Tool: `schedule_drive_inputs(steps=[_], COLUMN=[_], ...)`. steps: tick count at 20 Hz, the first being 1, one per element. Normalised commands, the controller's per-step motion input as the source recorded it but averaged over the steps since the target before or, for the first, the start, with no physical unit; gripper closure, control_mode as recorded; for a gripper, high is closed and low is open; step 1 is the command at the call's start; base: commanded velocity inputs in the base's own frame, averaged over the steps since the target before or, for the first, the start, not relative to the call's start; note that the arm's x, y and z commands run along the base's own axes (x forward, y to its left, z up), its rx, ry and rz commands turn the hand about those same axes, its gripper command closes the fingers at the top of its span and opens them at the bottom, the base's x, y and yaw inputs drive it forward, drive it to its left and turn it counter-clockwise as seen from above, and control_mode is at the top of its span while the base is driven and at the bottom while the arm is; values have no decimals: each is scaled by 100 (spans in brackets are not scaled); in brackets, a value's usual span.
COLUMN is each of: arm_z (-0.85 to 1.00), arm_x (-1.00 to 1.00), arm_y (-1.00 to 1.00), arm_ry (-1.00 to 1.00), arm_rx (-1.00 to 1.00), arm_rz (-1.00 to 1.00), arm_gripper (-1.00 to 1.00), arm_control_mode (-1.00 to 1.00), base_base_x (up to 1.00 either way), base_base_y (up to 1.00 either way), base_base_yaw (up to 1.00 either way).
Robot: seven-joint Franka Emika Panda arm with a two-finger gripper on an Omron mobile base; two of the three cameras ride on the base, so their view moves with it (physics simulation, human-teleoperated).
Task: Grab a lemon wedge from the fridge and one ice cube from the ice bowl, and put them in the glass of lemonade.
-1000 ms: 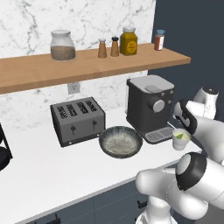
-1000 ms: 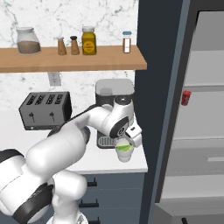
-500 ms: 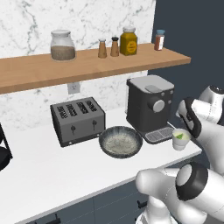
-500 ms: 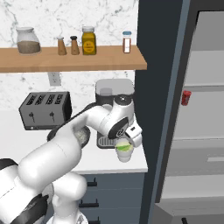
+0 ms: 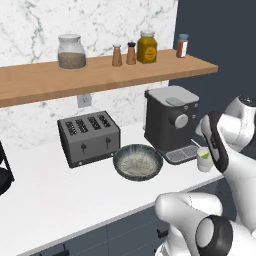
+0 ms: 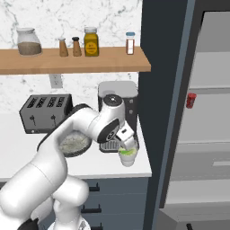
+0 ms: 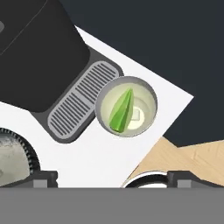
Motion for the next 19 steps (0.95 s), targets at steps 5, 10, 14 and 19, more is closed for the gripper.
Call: schedule_drive_inputs(steps=[5,10,14,19], arm_z=[32,65,81,65], arm_x=[-23,-6,0,-33], arm_y=[94,77,38,17], arm_ry=[0,2,10,-10], arm_rx=[0,0,0,2], arm_rz=[8,10,7,2], arm_gripper=[-100,-100,-100,-100], arm_control_mode=[-100,-100,-100,-100], base_base_x=[0,0,0,0], base_base_y=[0,0,0,0], base_base_yaw=[0,0,0,0])
